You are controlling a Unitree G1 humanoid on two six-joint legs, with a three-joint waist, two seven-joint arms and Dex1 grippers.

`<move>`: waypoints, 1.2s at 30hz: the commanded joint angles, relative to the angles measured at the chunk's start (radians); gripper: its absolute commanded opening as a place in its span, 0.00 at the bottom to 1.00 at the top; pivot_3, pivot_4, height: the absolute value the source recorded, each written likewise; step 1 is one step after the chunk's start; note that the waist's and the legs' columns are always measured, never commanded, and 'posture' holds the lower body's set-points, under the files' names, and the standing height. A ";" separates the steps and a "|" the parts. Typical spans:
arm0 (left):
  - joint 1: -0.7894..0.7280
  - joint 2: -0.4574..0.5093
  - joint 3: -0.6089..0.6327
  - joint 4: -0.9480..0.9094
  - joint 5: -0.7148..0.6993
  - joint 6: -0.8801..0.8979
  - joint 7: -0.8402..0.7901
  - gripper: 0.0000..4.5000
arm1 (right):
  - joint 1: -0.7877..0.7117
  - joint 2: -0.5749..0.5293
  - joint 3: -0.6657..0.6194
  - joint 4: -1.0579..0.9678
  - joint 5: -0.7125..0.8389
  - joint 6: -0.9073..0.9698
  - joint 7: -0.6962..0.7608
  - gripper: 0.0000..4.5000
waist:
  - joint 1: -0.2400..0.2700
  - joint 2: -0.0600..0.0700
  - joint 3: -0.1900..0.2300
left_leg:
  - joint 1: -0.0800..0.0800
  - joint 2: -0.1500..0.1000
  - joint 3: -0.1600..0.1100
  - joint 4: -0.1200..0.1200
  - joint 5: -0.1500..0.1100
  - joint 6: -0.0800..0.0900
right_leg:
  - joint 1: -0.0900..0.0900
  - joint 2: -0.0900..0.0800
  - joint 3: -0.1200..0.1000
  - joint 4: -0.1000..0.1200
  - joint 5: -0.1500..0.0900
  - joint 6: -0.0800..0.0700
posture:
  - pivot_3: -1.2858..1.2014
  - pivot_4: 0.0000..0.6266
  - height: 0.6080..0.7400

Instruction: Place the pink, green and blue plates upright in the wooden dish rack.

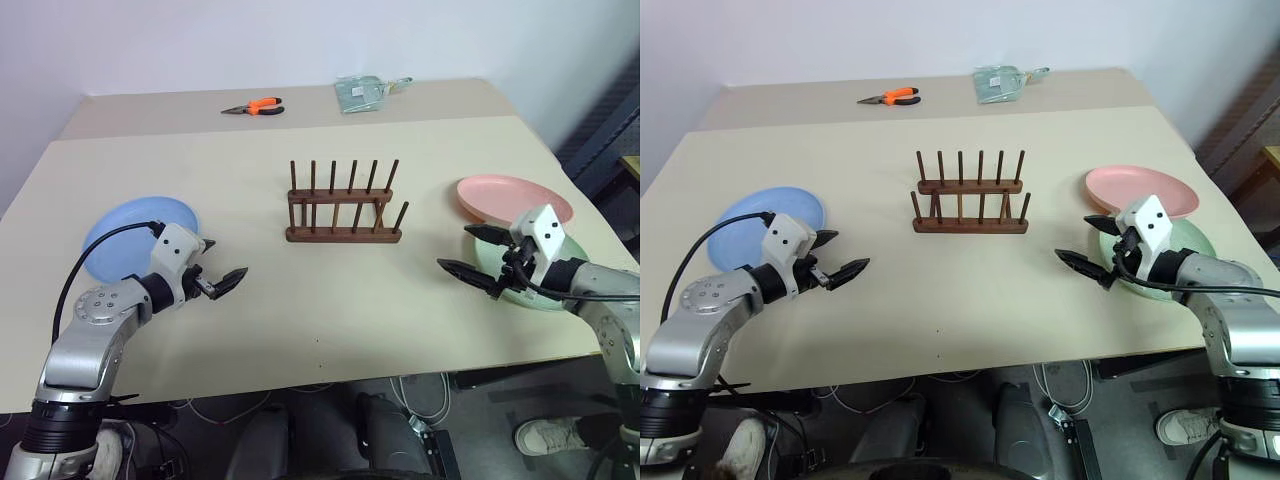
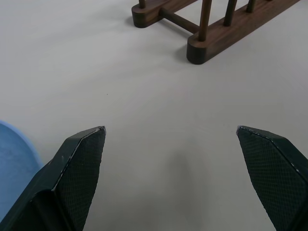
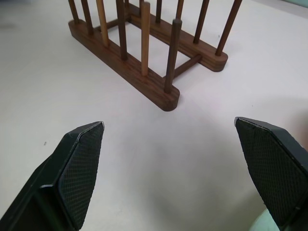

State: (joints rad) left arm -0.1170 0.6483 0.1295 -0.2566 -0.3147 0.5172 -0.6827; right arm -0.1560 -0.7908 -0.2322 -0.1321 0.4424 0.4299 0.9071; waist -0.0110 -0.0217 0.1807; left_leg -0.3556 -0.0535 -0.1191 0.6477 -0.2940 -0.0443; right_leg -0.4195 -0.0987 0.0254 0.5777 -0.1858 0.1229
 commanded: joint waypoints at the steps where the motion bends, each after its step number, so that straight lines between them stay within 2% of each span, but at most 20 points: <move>1: -0.018 -0.004 -0.003 -0.023 0.001 -0.003 0.012 1.00 | -0.041 0.009 0.001 0.000 -0.006 -0.031 -0.007 0.99 | 0.000 0.000 0.000 | 0.000 0.000 0.000 0.000 0.000 0.000 | 0.000 0.000 0.000 0.000 0.000 0.000 | 0.52 0.24 1.00; 5: -0.017 -0.023 -0.013 -0.031 0.005 -0.007 0.029 1.00 | -0.086 0.027 0.036 0.041 -0.020 -0.049 -0.002 0.99 | -0.001 0.000 0.000 | 0.000 0.000 0.000 0.000 0.000 0.000 | 0.000 0.000 0.000 0.000 0.000 0.000 | 0.52 0.24 1.00; 10: -0.129 -0.019 -0.146 0.102 0.050 -0.040 -0.066 1.00 | -0.084 0.016 0.094 -0.021 -0.020 0.015 0.019 0.99 | 0.007 0.000 0.000 | 0.000 0.000 0.000 0.001 0.000 0.000 | 0.000 0.000 0.000 0.000 0.002 -0.003 | 0.52 0.24 1.00; 14: -0.290 -0.053 -0.253 0.317 0.122 -0.148 -0.142 1.00 | -0.038 0.044 0.116 -0.112 -0.020 0.029 -0.017 0.99 | 0.007 0.000 0.000 | 0.000 -0.001 0.000 0.001 0.000 0.000 | 0.000 0.000 0.000 0.000 0.002 -0.002 | 0.52 0.24 1.00; 18: -0.565 -0.176 -0.360 0.744 0.223 -0.318 -0.212 1.00 | 0.060 0.091 0.126 -0.247 -0.016 0.048 -0.085 0.99 | 0.023 -0.001 0.000 | -0.001 -0.001 0.000 0.001 0.000 0.000 | 0.000 0.000 -0.001 0.000 0.003 0.000 | 0.52 0.24 1.00; 22: -0.702 -0.266 -0.387 1.020 0.265 -0.443 -0.277 1.00 | 0.131 0.119 0.114 -0.336 -0.020 0.070 -0.145 0.99 | 0.022 -0.002 -0.001 | -0.001 -0.001 0.000 0.002 0.000 0.000 | 0.000 0.000 0.000 -0.001 0.004 0.000 | 0.52 0.24 1.00; 25: -0.748 -0.306 -0.391 1.142 0.288 -0.502 -0.322 1.00 | 0.171 0.124 0.118 -0.392 -0.021 0.084 -0.181 0.99 | 0.022 -0.002 -0.001 | 0.000 -0.001 0.000 0.001 0.000 0.000 | 0.000 0.000 0.000 0.000 0.004 0.001 | 0.52 0.24 1.00; 28: -0.782 -0.349 -0.396 1.215 0.312 -0.536 -0.328 0.81 | 0.205 0.112 0.080 -0.420 -0.018 0.093 -0.200 1.00 | 0.027 -0.002 -0.001 | 0.000 -0.001 0.000 0.002 0.000 0.000 | 0.001 0.000 0.000 0.000 0.002 0.004 | 0.52 0.24 1.00; 31: -0.775 -0.355 -0.381 1.214 0.313 -0.560 -0.349 0.50 | 0.218 0.101 0.076 -0.439 -0.017 0.100 -0.202 1.00 | 0.026 -0.003 -0.002 | 0.001 -0.002 -0.001 0.004 0.000 0.000 | 0.004 0.000 0.000 -0.001 0.001 0.004 | 0.52 0.24 1.00; 34: -0.732 -0.343 -0.387 1.131 0.310 -0.582 -0.391 0.19 | 0.226 0.074 0.056 -0.442 -0.010 0.109 -0.184 1.00 | 0.023 -0.002 -0.002 | 0.001 -0.001 -0.001 0.003 0.000 0.001 | 0.004 0.000 0.000 -0.001 0.001 0.005 | 0.52 0.24 1.00; 36: -0.684 -0.326 -0.399 1.032 0.316 -0.576 -0.407 0.17 | 0.244 0.040 0.035 -0.436 -0.009 0.118 -0.162 1.00 | 0.022 -0.002 -0.002 | 0.002 -0.001 -0.001 0.002 0.000 0.001 | 0.004 0.000 -0.001 0.000 0.001 0.005 | 0.52 0.24 1.00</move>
State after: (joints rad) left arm -0.8341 0.3159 -0.2422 0.8295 -0.0160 -0.0588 -1.0552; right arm 0.0806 -0.7297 -0.1560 -0.5381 0.4170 0.5468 0.7296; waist 0.0110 -0.0240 0.1790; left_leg -0.3542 -0.0548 -0.1206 0.6494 -0.2943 -0.0437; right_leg -0.4158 -0.0992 0.0249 0.5773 -0.1844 0.1278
